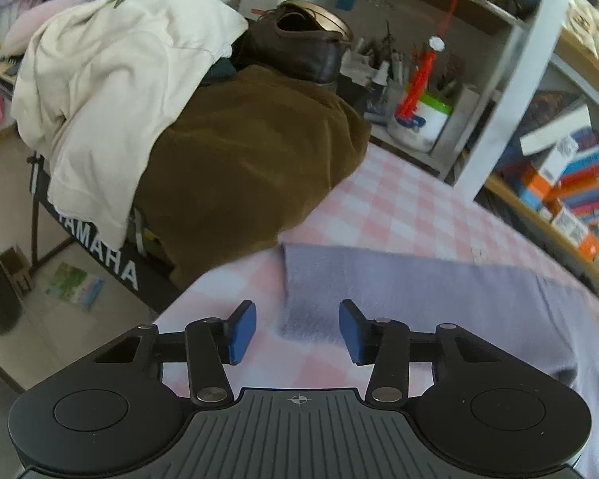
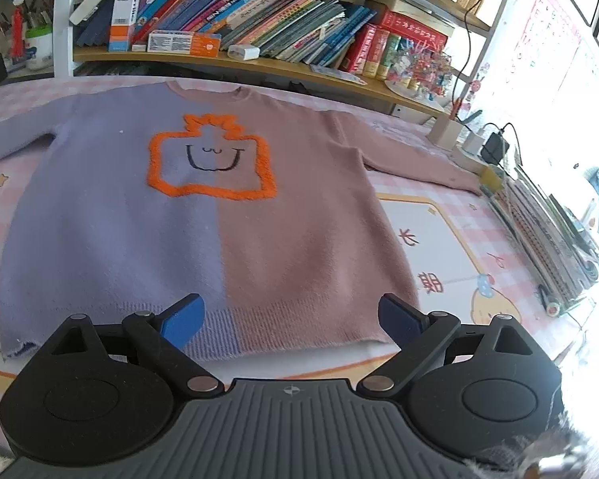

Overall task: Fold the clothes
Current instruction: 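Reach the left gripper to the lavender sleeve and close on it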

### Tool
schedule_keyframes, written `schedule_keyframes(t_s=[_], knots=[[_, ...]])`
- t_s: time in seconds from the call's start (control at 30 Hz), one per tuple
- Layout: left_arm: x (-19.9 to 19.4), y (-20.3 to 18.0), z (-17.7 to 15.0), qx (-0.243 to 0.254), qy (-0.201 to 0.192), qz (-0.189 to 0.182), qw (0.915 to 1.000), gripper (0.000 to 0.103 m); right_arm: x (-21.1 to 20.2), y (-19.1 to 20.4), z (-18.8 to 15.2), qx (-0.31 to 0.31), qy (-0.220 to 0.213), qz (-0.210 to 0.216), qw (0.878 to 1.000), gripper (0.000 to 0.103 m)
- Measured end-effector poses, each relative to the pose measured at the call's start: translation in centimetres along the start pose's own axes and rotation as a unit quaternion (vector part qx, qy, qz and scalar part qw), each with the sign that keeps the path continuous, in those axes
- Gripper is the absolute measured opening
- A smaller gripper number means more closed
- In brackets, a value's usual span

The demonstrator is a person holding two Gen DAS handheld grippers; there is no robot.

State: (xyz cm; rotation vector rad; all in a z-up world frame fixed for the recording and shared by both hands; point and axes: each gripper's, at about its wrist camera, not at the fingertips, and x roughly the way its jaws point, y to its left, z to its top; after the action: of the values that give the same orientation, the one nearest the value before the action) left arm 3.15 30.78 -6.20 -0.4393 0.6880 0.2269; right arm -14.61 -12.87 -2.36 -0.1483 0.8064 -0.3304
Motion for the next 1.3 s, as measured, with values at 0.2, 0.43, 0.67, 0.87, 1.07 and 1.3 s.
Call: schedule_keyframes(t_s=[0.2, 0.43, 0.67, 0.87, 1.07, 1.3], knots=[[0.1, -2.4, -0.5, -0.030, 0.026, -0.055, 0.9977, 0.044, -0.1, -0.6, -0.5, 0.013, 0.008, -0.014, 1.000, 0.094], [0.4, -3.2, -1.0, -0.043, 0.031, -0.081, 0.9953, 0.044, 0.0, -0.4, -0.5, 0.010, 0.009, -0.008, 1.000, 0.094], [1.7, -1.9, 0.3, -0.106, 0.010, -0.061, 0.9924, 0.039, 0.1, -0.5, -0.3, 0.007, 0.009, -0.006, 1.000, 0.094], [2.5, -1.2, 1.0, -0.162, 0.001, -0.038, 0.9861, 0.024, 0.3, -1.3, -0.3, 0.015, 0.013, -0.015, 1.000, 0.094], [2.8, -0.9, 1.0, -0.162, -0.004, -0.017, 0.9867, 0.004, 0.7, -2.0, -0.4, 0.022, 0.015, -0.019, 0.999, 0.094], [0.8, -3.1, 1.1, -0.117, -0.031, -0.023, 0.9924, 0.003, 1.4, -3.1, -0.4, 0.031, 0.014, -0.014, 0.999, 0.094]])
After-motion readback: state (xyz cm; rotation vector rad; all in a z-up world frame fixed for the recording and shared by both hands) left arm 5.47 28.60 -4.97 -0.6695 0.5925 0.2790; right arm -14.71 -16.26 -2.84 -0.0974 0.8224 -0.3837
